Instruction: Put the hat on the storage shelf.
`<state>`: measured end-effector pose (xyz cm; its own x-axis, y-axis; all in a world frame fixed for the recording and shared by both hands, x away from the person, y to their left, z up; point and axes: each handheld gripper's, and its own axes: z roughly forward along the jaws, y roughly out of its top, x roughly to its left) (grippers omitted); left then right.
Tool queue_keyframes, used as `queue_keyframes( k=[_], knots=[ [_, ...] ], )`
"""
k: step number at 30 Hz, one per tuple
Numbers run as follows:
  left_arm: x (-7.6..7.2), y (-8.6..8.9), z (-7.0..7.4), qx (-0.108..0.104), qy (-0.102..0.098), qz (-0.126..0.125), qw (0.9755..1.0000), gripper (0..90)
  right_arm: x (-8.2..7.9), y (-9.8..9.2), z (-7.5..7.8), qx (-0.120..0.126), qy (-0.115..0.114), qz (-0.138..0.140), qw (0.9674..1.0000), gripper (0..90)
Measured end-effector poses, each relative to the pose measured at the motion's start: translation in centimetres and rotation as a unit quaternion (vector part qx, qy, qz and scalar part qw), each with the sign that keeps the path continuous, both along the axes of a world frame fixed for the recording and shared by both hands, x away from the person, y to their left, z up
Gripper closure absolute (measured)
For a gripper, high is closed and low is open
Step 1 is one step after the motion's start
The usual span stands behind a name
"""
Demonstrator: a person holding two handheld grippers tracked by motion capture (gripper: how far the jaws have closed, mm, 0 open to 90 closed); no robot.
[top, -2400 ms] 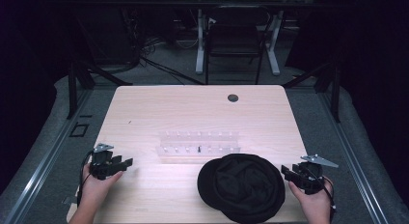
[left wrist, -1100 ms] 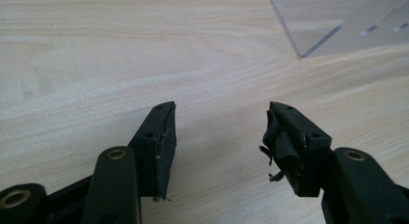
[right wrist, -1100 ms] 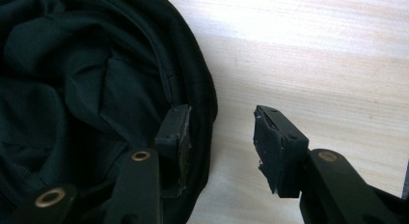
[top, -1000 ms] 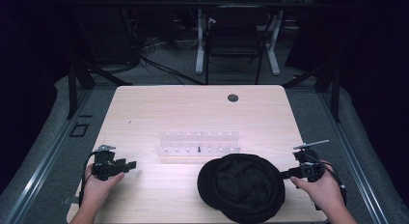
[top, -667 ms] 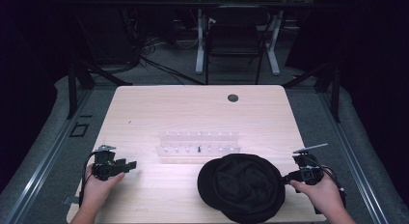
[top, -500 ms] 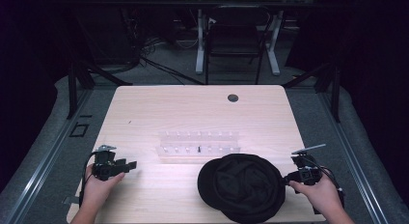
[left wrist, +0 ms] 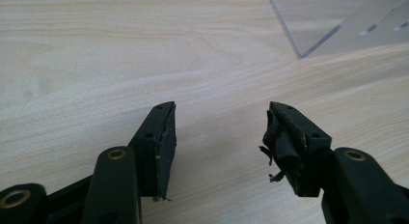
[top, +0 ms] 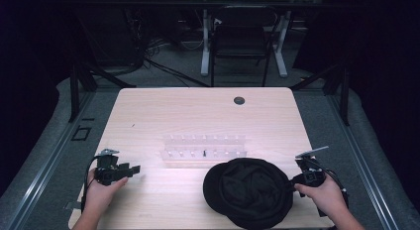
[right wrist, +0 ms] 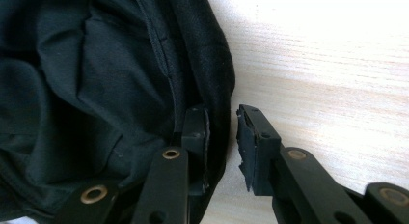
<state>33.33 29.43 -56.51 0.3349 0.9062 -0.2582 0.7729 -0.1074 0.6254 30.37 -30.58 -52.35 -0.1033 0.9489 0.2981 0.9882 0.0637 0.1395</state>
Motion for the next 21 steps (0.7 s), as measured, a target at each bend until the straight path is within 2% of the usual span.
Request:
queue_keyframes(
  k=[4, 5, 7, 9, 11, 18, 19, 21],
  knots=[
    [0.01, 0.0, -0.01, 0.0, 0.0, 0.001, 1.0, 44.4, 0.29, 0.11, -0.33, 0.0, 0.01, 0.004, 0.9999, 73.7],
    [0.01, 0.0, -0.01, 0.0, 0.0, 0.0, 1.0, 44.5, 0.28, 0.14, -0.47, 0.005, 0.006, -0.004, 1.0, 73.8],
    [0.01, 0.0, -0.01, 0.0, 0.0, 0.001, 1.0, 44.4, 0.42, -0.09, -0.48, 0.009, 0.014, 0.004, 0.9999, 73.9],
    [0.02, 0.03, 0.0, -0.001, 0.0, 0.001, 1.0, 44.4, 0.4, -0.09, -0.72, 0.019, 0.008, -0.007, 0.9998, 74.7],
    [0.01, 0.03, 0.01, -0.001, 0.0, 0.001, 1.0, 44.5, 0.52, -0.31, -0.59, 0.011, 0.021, 0.009, 0.9997, 74.7],
    [0.03, 0.0, -0.02, 0.0, 0.0, 0.002, 1.0, 44.5, 0.48, -0.04, -0.85, 0.021, 0.011, -0.007, 0.9997, 75.0],
    [0.03, 0.0, -0.02, 0.0, 0.0, 0.002, 1.0, 44.5, 0.64, -0.1, -0.66, 0.014, 0.022, 0.005, 0.9996, 76.2],
    [0.03, 0.01, -0.02, 0.0, 0.0, 0.002, 1.0, 44.5, 0.67, -0.04, -0.67, 0.017, 0.022, 0.003, 0.9996, 77.0]
  ],
)
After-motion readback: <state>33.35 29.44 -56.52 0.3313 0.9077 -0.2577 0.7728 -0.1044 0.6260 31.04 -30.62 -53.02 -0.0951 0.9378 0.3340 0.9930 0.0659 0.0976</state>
